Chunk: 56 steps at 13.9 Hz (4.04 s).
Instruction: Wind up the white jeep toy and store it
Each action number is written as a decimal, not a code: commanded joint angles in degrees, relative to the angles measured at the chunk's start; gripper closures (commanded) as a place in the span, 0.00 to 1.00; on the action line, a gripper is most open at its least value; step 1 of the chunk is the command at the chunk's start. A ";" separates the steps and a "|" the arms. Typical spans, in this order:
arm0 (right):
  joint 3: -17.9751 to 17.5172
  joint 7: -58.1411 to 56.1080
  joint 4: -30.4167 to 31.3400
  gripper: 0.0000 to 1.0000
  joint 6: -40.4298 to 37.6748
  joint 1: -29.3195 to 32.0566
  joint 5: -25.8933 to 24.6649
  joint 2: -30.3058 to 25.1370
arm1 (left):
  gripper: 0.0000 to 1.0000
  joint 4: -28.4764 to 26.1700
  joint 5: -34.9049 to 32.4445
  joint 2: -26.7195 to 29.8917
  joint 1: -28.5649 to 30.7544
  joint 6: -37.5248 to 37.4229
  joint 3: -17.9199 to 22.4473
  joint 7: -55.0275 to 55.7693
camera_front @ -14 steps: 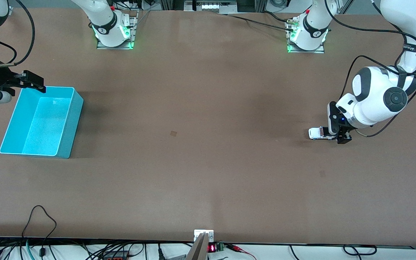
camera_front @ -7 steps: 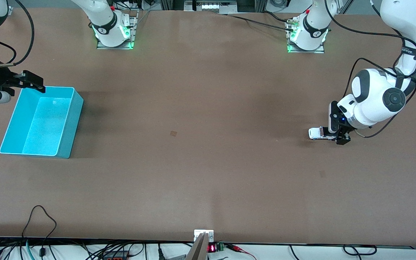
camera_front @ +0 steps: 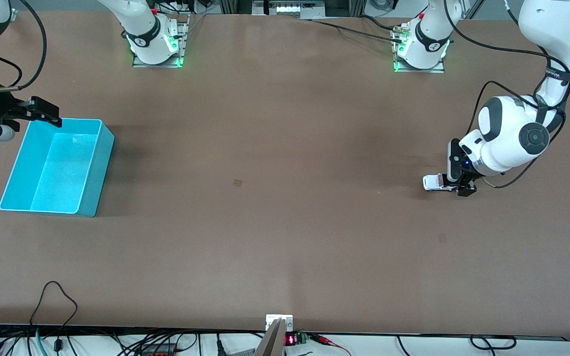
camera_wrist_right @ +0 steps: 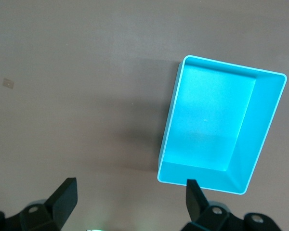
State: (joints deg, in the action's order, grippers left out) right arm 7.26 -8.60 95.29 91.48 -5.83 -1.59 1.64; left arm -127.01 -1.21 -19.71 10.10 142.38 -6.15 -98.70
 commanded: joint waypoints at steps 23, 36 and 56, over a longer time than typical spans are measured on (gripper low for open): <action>-0.05 0.61 -0.54 0.00 -0.95 0.12 1.07 -0.14 | 0.33 -1.40 -0.81 -1.47 0.44 5.02 -0.44 -1.40; -0.05 0.61 -0.54 0.00 -0.95 0.03 1.07 -0.14 | 0.49 -1.31 -0.46 -1.47 0.44 4.93 -0.53 -0.09; -0.05 0.61 -0.54 0.00 -0.95 0.03 1.07 -0.14 | 0.66 0.18 -0.90 -5.68 4.83 6.69 -0.53 -0.88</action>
State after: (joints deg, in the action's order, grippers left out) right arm 7.26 -8.60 95.29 91.43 -5.86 -1.58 1.64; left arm -127.69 -1.21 -22.33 13.30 148.29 -6.20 -99.15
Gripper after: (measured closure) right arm 0.000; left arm 0.471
